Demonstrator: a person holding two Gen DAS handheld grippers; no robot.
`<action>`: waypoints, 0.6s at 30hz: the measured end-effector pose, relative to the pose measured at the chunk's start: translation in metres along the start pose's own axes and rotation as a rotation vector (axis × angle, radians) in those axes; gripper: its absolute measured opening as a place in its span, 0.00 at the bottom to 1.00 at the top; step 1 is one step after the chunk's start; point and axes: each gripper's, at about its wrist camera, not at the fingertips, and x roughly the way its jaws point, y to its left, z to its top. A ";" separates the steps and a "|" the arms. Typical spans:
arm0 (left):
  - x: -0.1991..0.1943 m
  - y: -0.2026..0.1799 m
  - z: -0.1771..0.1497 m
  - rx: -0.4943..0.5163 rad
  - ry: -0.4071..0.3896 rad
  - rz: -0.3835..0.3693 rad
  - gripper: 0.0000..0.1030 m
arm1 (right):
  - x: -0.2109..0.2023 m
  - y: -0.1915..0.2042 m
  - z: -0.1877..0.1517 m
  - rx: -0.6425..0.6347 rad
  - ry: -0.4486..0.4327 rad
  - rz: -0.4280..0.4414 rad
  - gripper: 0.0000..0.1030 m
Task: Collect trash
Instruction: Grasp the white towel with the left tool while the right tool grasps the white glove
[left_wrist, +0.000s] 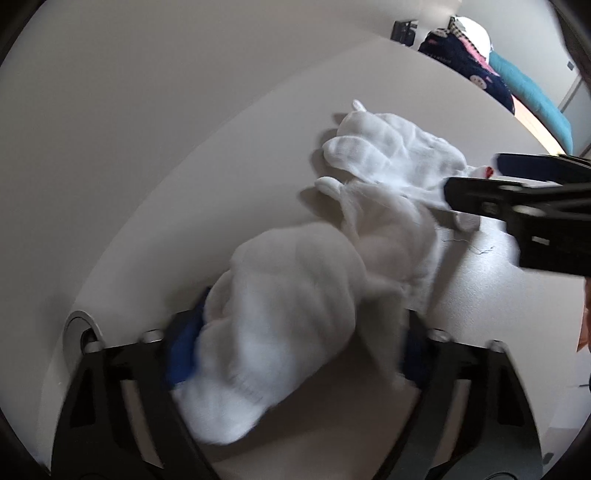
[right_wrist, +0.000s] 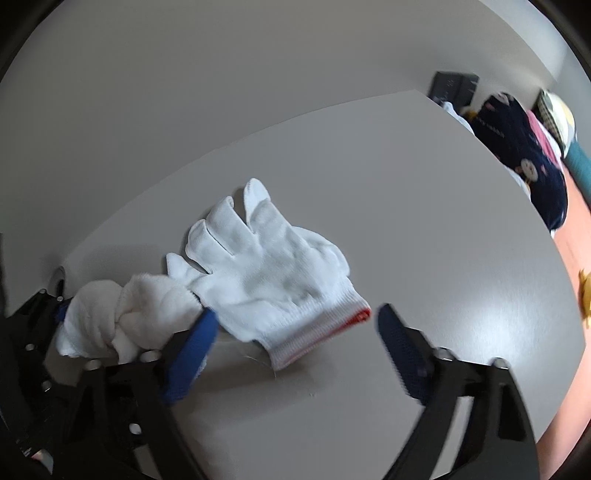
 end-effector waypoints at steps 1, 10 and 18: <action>-0.002 0.001 -0.001 -0.002 -0.002 -0.001 0.56 | 0.003 0.001 0.001 -0.005 0.009 -0.005 0.69; -0.008 -0.001 -0.011 -0.008 -0.033 0.035 0.47 | 0.010 0.010 -0.008 -0.062 0.053 -0.064 0.18; -0.026 -0.010 -0.008 0.004 -0.051 0.022 0.47 | -0.009 -0.008 -0.018 -0.028 0.031 -0.042 0.13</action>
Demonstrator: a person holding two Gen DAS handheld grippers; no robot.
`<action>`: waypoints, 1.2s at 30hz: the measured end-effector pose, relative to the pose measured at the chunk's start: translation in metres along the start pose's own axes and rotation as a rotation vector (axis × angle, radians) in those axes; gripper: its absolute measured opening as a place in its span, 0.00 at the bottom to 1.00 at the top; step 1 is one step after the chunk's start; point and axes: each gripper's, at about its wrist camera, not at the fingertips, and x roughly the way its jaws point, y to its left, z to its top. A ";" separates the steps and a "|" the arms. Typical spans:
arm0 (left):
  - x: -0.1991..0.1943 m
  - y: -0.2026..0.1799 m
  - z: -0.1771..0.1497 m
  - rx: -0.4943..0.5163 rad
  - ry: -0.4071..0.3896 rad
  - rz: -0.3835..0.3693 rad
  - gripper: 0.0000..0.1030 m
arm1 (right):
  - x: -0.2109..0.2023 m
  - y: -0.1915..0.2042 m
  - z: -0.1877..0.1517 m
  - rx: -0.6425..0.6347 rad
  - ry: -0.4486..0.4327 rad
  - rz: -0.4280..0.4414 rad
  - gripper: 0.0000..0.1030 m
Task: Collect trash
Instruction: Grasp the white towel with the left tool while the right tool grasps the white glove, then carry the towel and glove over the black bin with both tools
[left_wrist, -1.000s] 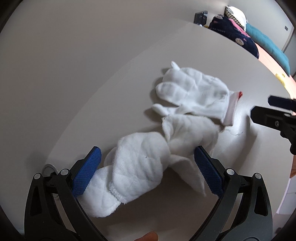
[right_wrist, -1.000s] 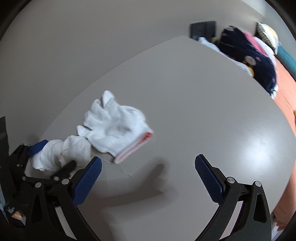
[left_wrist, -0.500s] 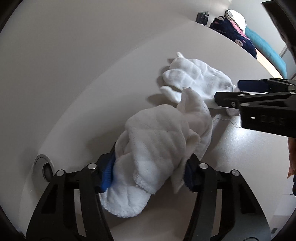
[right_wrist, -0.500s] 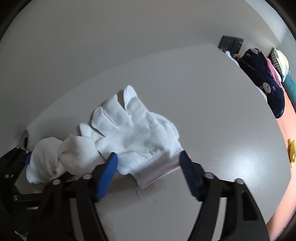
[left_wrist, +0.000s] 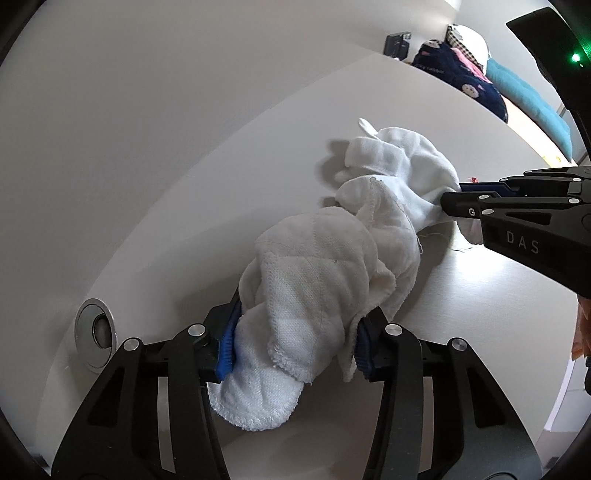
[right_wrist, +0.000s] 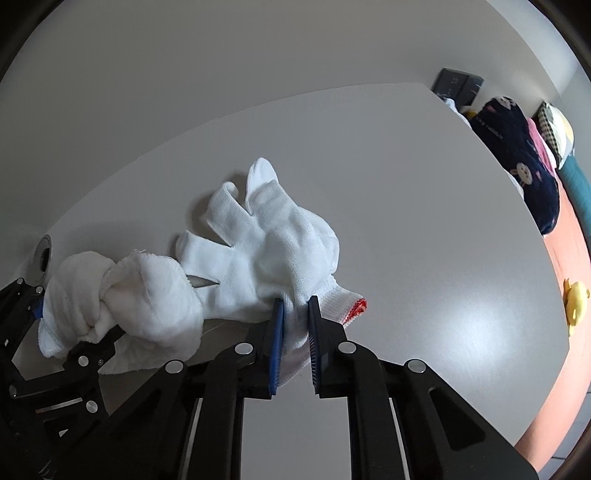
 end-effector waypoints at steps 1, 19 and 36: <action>-0.003 -0.002 0.001 0.001 -0.003 0.002 0.47 | -0.005 -0.005 -0.002 0.011 -0.007 0.006 0.14; -0.048 -0.107 0.012 0.105 -0.056 -0.045 0.47 | -0.085 -0.102 -0.070 0.153 -0.102 0.031 0.14; -0.048 -0.232 0.018 0.291 -0.057 -0.126 0.47 | -0.117 -0.212 -0.142 0.352 -0.130 -0.023 0.14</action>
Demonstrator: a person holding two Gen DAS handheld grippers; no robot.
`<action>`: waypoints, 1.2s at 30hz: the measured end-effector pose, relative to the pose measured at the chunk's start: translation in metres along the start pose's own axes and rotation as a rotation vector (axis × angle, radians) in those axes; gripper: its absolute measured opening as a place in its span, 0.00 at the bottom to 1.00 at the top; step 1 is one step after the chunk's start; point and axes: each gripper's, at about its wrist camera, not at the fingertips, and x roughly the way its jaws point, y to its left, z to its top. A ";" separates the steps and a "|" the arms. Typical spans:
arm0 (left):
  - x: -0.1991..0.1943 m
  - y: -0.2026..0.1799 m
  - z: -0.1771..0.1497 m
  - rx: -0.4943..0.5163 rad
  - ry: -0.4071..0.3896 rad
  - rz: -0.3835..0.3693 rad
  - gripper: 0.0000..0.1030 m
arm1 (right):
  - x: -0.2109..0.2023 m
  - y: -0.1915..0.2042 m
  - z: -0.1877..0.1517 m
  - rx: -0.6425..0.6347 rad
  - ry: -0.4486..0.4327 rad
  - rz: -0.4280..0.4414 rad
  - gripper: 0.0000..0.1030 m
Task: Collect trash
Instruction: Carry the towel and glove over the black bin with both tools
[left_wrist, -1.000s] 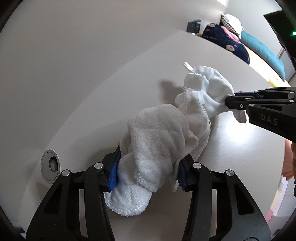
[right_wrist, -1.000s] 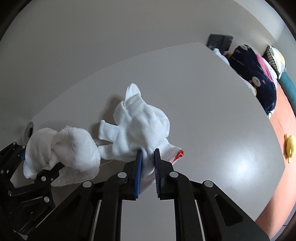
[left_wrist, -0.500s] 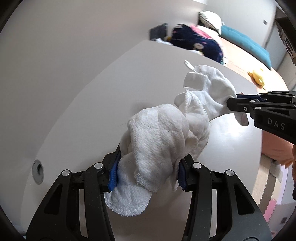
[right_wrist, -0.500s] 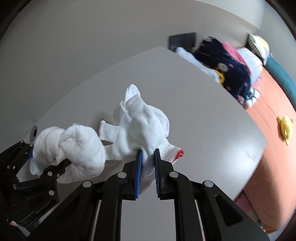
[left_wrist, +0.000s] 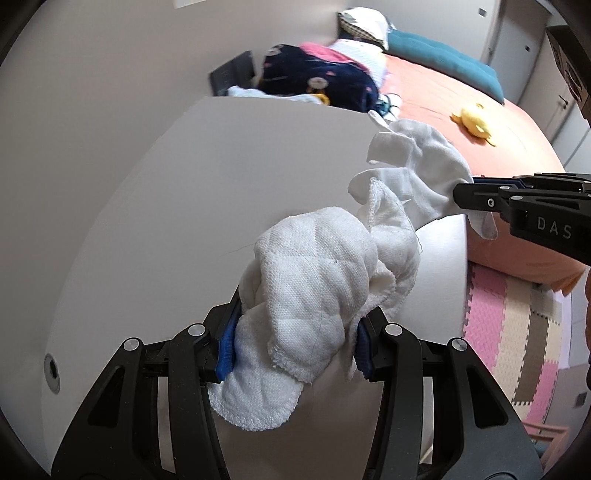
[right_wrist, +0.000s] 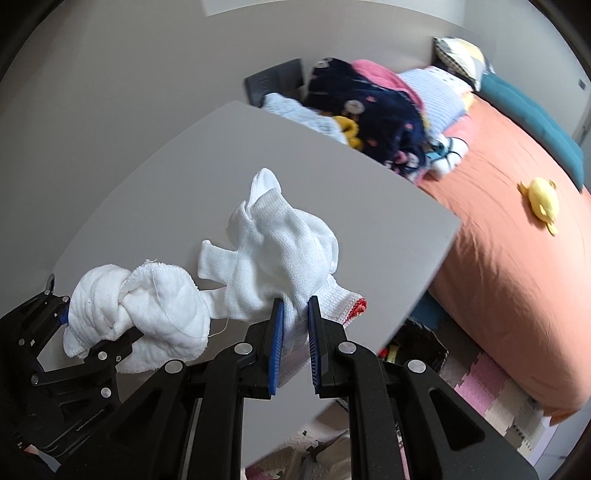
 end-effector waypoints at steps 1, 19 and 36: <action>0.000 -0.004 0.002 0.006 0.000 -0.004 0.47 | -0.003 -0.008 -0.002 0.010 -0.002 -0.006 0.14; 0.009 -0.088 0.021 0.130 0.012 -0.082 0.47 | -0.035 -0.101 -0.033 0.148 -0.038 -0.077 0.14; 0.023 -0.172 0.024 0.232 0.043 -0.159 0.48 | -0.055 -0.186 -0.074 0.286 -0.039 -0.141 0.14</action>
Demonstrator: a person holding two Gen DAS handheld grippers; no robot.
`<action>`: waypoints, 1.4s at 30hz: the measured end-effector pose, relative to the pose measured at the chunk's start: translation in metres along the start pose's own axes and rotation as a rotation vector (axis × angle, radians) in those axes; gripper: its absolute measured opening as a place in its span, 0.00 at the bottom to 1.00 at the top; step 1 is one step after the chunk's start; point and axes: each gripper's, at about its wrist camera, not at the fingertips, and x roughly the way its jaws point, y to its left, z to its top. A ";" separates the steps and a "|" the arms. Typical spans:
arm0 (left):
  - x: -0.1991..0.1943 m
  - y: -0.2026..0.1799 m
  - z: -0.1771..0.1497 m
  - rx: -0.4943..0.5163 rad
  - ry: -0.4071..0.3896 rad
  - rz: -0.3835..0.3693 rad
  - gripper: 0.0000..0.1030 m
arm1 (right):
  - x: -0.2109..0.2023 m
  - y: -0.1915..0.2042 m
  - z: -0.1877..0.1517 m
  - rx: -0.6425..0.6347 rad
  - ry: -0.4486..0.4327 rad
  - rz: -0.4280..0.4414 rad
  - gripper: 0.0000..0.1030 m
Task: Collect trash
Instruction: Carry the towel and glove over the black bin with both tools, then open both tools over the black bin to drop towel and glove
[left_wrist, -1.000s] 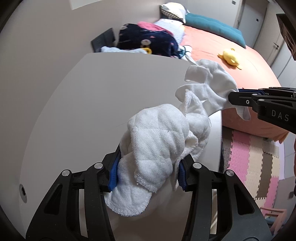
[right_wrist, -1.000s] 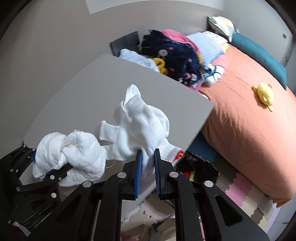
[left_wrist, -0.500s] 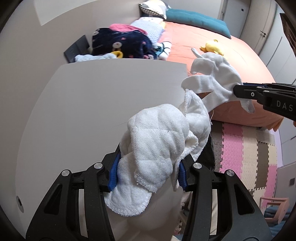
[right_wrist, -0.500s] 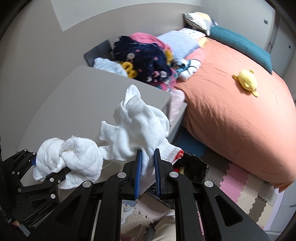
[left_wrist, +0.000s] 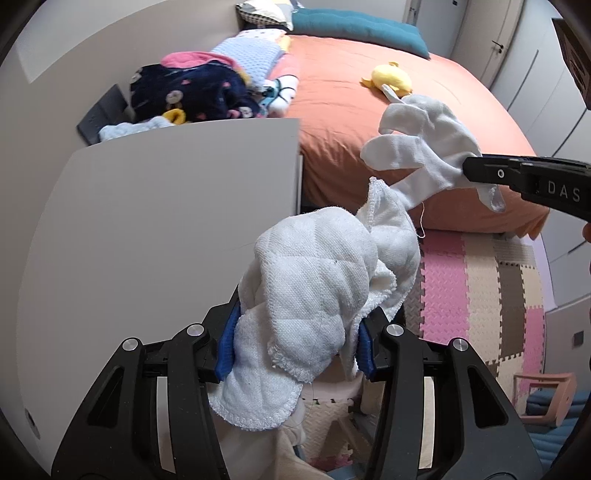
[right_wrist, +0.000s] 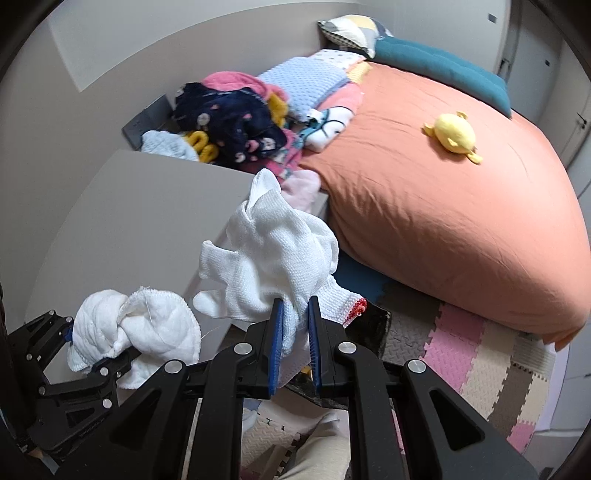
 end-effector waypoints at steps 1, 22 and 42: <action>0.002 -0.006 0.001 0.006 0.002 -0.006 0.48 | 0.001 -0.008 -0.002 0.012 0.003 -0.007 0.14; 0.042 -0.073 0.010 0.118 0.085 -0.060 0.49 | 0.030 -0.081 -0.009 0.118 0.075 -0.065 0.14; 0.043 -0.066 0.015 0.093 0.109 -0.065 0.94 | 0.036 -0.096 0.003 0.189 0.084 -0.094 0.98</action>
